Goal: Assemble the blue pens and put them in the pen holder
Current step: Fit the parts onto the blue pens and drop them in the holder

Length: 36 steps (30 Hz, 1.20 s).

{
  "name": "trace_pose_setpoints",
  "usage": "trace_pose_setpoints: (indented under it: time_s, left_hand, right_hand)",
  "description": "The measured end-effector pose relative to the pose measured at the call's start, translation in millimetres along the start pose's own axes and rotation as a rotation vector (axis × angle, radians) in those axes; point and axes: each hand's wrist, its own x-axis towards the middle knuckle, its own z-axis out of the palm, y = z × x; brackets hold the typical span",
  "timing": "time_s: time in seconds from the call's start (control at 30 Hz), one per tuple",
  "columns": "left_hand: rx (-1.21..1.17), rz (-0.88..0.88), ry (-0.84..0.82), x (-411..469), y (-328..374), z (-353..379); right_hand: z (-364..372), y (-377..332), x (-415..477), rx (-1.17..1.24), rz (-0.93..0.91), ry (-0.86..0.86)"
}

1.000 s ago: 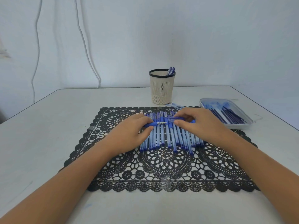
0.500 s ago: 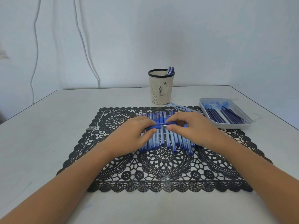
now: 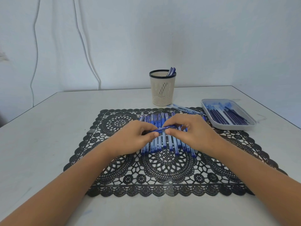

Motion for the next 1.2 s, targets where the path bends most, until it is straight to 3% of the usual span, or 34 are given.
trace_pose_setpoints:
  time_s: [0.23, 0.37, 0.47, 0.57, 0.73, 0.87, 1.03, 1.2]
  left_hand:
    - [-0.068, -0.023, 0.058, 6, 9, -6]
    - [-0.18, -0.16, 0.314, 17, 9, -16]
    - [-0.352, -0.219, 0.538, 34, 9, -35]
    - [-0.396, -0.187, 0.672, 66, 19, -64]
    - [-0.463, -0.109, 0.838, 135, 46, -107]
    - [-0.392, -0.128, 0.831, 178, 43, -103]
    - [-0.08, -0.251, 0.63, 196, 20, -67]
    - [-0.03, -0.263, 0.542, 194, 9, -53]
  right_hand:
    - [-13, 4, 7, 0.002, 0.024, -0.023]
    - [-17, 30, 5, -0.12, 0.177, 0.066]
    - [-8, 47, 5, -0.325, 0.196, -0.024]
    - [-2, 56, 7, -0.369, 0.21, -0.12]
    - [-1, 61, 7, -0.359, 0.206, -0.099]
    - [-1, 63, 7, -0.344, 0.213, -0.1]
    - [-2, 65, 9, -0.346, 0.215, -0.099]
    - [-3, 65, 9, -0.35, 0.221, -0.109]
